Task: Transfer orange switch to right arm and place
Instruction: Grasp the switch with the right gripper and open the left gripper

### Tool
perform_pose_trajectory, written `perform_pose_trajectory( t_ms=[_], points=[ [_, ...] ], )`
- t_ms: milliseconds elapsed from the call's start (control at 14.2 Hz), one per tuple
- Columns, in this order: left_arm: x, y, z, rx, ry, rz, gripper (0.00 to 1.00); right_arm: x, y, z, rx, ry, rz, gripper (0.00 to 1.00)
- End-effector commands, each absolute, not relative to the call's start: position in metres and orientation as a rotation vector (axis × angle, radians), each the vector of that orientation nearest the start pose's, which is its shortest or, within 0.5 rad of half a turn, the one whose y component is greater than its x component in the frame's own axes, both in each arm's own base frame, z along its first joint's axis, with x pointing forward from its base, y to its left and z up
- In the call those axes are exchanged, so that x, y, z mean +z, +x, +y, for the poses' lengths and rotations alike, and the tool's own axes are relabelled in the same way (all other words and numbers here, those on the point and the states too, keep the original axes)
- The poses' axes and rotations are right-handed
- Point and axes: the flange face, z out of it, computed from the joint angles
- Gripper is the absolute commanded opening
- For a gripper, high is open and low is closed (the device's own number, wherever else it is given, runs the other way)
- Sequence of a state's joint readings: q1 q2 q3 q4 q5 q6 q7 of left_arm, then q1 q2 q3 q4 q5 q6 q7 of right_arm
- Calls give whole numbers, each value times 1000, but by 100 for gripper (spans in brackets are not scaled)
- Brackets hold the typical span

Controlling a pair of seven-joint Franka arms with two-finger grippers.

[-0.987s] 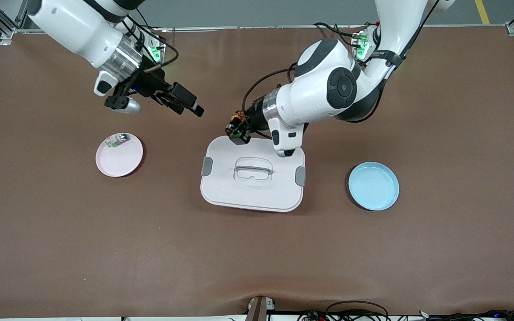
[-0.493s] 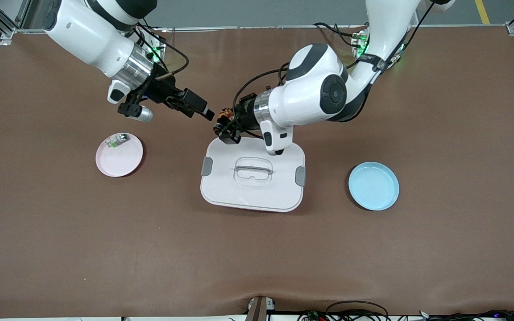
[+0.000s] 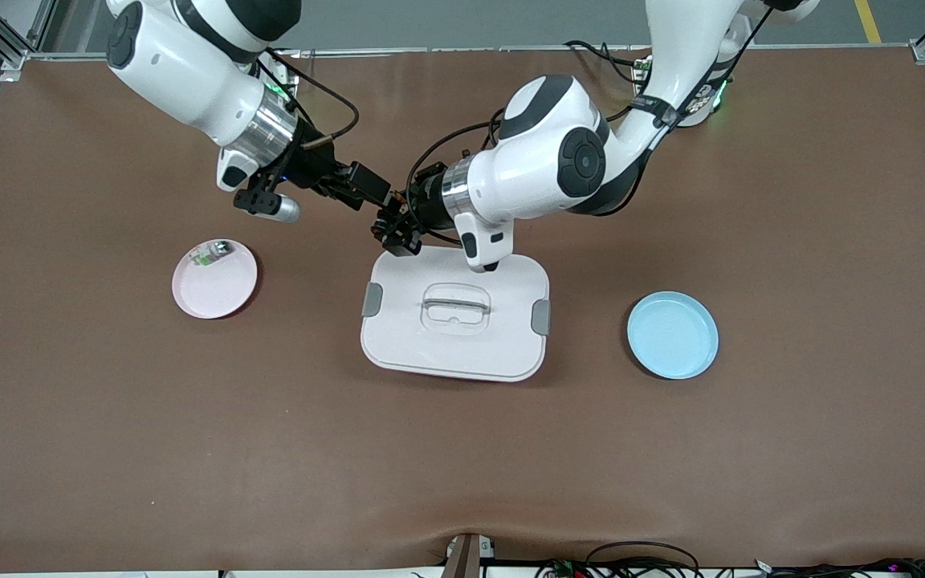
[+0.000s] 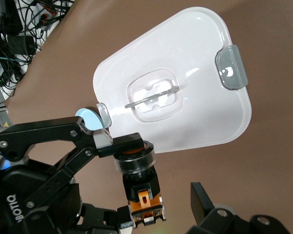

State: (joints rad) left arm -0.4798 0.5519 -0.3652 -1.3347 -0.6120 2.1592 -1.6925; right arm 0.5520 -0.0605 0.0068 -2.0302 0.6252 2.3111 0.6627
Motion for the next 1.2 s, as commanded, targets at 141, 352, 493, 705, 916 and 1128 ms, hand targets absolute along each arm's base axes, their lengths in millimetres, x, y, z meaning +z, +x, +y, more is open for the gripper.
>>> perform_pose_trajectory(
  t_ms=[141,352,493,705,916,1128],
  points=[
    [479,519,-533,1167,-2820,-1994,0,508,470,324,68,-2475,534,100],
    [481,520,-533,1167,-2821,-1997,0,505,470,325,74,-2477,535,100],
    [481,520,-533,1167,-2825,-1995,0,503,470,326,75,-2479,533,99],
    [483,519,-533,1169,-2825,-1995,0,502,472,325,75,-2479,538,47],
    [486,518,-534,1168,-2832,-1992,0,500,473,325,76,-2480,542,12],
    [489,515,-535,1172,-2838,-1986,0,501,473,325,77,-2479,544,0]
  ],
)
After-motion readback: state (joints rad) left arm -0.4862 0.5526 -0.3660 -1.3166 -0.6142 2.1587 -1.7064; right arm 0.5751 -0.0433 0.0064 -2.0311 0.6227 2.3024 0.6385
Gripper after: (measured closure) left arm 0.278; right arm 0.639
